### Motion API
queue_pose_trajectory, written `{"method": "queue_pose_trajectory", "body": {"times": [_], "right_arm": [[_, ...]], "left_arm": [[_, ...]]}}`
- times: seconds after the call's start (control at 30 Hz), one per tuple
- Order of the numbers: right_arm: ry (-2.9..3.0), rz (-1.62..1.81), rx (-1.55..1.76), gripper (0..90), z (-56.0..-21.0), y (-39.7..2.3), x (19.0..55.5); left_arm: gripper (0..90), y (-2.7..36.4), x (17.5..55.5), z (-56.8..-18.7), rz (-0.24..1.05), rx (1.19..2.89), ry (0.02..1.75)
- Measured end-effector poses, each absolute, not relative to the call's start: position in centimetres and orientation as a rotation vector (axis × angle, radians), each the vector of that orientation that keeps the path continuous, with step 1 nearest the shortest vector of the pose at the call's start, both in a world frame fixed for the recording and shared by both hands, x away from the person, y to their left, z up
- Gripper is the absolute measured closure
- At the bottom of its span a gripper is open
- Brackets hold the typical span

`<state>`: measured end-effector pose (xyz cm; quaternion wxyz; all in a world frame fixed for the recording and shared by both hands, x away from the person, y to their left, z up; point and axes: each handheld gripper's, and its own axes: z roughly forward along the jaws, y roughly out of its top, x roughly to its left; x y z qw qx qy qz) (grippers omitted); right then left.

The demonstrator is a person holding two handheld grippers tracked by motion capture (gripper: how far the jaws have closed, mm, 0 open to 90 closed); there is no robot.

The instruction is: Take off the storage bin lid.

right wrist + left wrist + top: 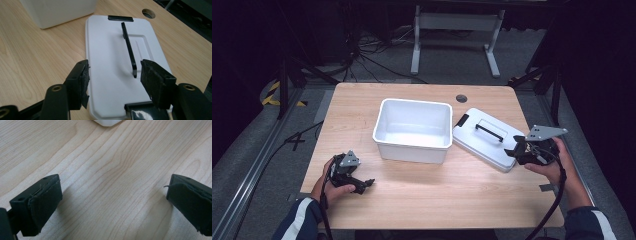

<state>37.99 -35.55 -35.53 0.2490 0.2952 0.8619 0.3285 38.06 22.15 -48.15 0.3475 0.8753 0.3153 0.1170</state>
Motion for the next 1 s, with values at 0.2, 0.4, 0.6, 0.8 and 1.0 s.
{"method": "queue_pose_trajectory", "body": {"times": [0.2,0.4,0.6,0.8,1.0], "right_arm": [[2.328,0.913,0.816,36.6,-36.3,-36.6,36.5],[2.316,0.932,0.826,30.9,-38.0,-37.2,34.7],[2.314,0.889,0.839,27.8,-40.3,-37.4,33.6],[2.323,0.924,0.903,25.8,-43.3,-38.0,33.1],[2.327,0.935,1.008,24.2,-45.9,-38.6,33.1]], "left_arm": [[0.6,22.1,38.1,-48.1,0.304,2.270,0.817],[0.6,22.1,38.1,-48.1,0.303,2.271,0.817],[0.6,22.1,38.1,-48.1,0.303,2.270,0.817],[0.6,22.2,38.1,-48.2,0.302,2.269,0.817],[0.4,22.1,38.1,-48.2,0.302,2.269,0.815]]}}
